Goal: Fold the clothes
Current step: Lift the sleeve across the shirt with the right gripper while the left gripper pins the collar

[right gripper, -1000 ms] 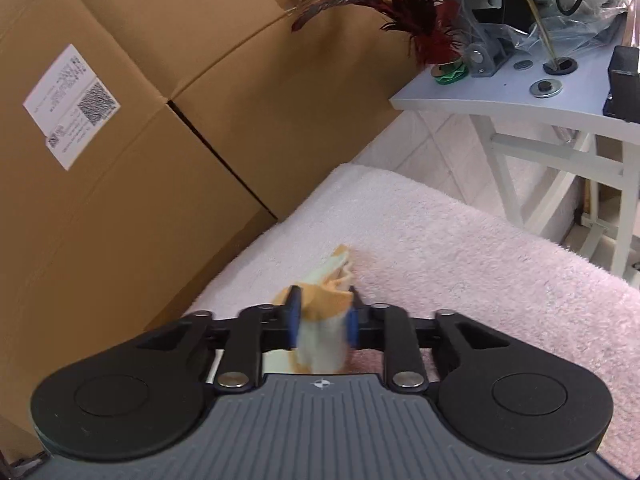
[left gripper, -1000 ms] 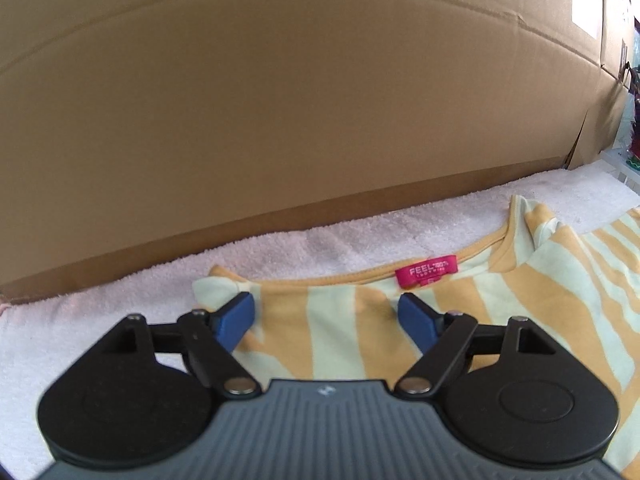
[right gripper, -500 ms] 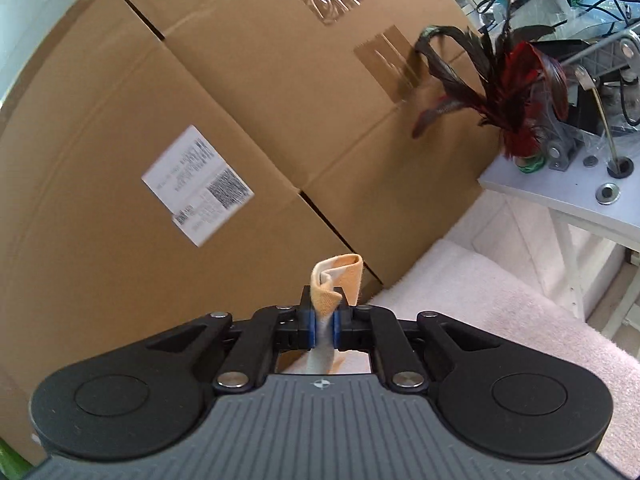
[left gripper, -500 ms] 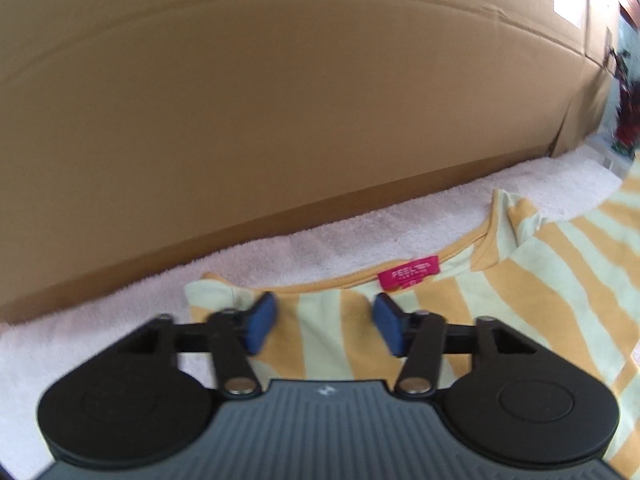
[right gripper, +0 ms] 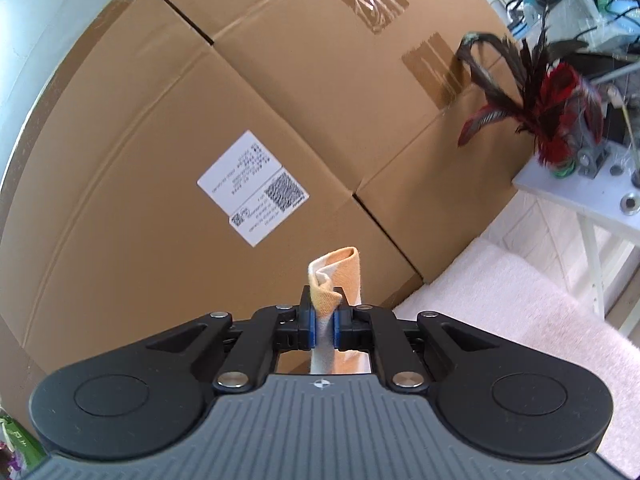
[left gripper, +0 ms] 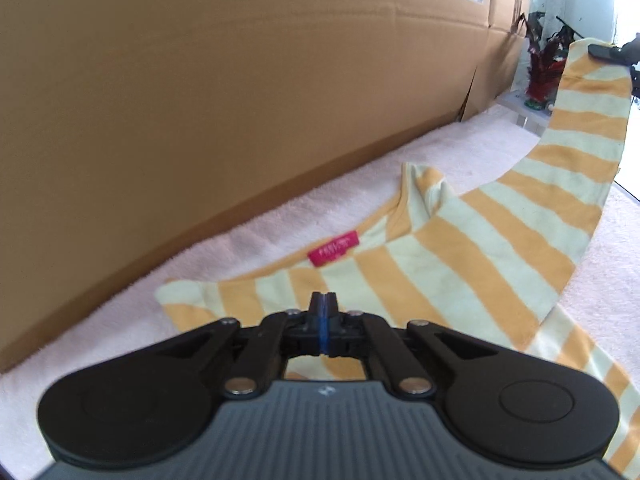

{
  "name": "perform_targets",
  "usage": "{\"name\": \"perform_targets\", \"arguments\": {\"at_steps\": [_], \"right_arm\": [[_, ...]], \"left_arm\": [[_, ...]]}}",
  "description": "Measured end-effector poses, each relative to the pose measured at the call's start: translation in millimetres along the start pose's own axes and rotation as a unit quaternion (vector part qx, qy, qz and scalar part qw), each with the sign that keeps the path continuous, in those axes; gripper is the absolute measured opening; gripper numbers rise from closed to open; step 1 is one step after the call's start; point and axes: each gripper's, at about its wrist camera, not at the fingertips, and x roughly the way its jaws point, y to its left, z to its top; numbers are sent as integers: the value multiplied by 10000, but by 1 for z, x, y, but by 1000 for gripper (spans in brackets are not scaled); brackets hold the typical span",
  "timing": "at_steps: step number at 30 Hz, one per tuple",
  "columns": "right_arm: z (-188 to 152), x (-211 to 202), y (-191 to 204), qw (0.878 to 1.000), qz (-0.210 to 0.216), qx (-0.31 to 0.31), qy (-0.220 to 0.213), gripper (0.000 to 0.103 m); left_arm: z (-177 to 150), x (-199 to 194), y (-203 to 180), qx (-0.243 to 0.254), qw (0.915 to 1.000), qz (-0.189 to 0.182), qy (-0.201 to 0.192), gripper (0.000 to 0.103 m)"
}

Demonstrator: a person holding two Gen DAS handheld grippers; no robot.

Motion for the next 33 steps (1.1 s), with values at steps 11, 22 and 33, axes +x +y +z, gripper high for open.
{"name": "perform_targets", "arguments": {"at_steps": [11, 22, 33], "right_arm": [[14, -6, 35, 9920, 1162, 426, 236, 9], [12, -27, 128, 9383, 3430, 181, 391, 9], [-41, -37, 170, 8666, 4815, -198, 1296, 9]], "left_arm": [[24, 26, 22, -42, 9988, -153, 461, 8], [20, 22, 28, 572, 9970, -35, 522, 8], [16, 19, 48, 694, 9960, -330, 459, 9]]}}
